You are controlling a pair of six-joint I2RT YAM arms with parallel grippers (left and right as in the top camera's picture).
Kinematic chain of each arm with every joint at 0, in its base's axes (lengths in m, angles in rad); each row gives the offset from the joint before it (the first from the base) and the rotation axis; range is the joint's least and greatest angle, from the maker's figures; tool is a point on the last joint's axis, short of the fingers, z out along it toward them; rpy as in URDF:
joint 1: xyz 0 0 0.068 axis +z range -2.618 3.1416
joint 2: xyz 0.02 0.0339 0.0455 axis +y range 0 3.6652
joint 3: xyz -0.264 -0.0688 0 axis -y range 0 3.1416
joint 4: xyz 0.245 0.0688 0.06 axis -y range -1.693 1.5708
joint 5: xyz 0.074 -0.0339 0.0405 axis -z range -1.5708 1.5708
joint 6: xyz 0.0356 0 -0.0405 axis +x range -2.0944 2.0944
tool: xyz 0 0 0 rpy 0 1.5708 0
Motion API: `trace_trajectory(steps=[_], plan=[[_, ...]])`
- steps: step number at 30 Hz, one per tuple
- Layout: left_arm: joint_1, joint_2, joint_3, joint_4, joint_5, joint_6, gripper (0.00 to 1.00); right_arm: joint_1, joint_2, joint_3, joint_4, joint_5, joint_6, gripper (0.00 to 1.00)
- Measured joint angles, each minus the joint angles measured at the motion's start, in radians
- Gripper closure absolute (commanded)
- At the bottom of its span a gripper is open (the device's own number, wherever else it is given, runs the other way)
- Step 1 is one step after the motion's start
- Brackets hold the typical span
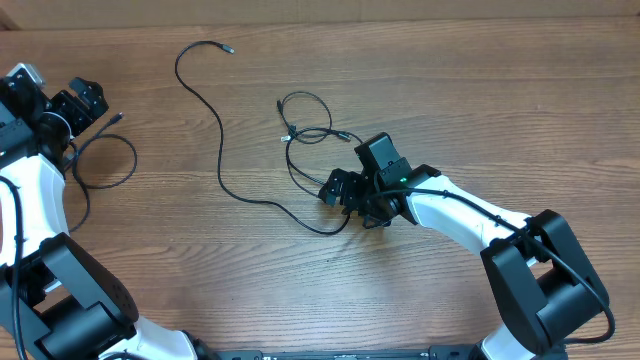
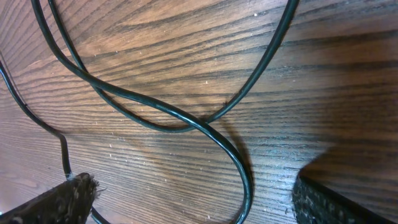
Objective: Untangle cables
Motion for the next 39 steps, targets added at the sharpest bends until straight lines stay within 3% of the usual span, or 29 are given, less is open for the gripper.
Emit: trace_trajectory(steps=[11,19,23,34,39], plan=[[0.0,0.0,-0.002,0.087,0.0,0.0,0.0,0.0,0.004,-0.003,0.063,0.014,0.001,0.0],[0.0,0.0,-0.002,0.053,0.008,-0.003,0.0,0.0,0.004,-0.003,0.063,0.014,0.0,0.0],[0.0,0.0,-0.001,-0.065,0.038,-0.024,0.01,0.0,0.004,-0.003,0.064,0.014,0.0,0.0],[0.0,0.0,-0.002,-0.57,0.106,-0.06,0.01,0.0,0.005,-0.004,0.066,0.014,0.001,0.0],[-0.024,0.0,-0.002,-0.705,0.108,-0.053,0.0,0.0,0.005,-0.004,0.066,0.014,0.001,0.0]])
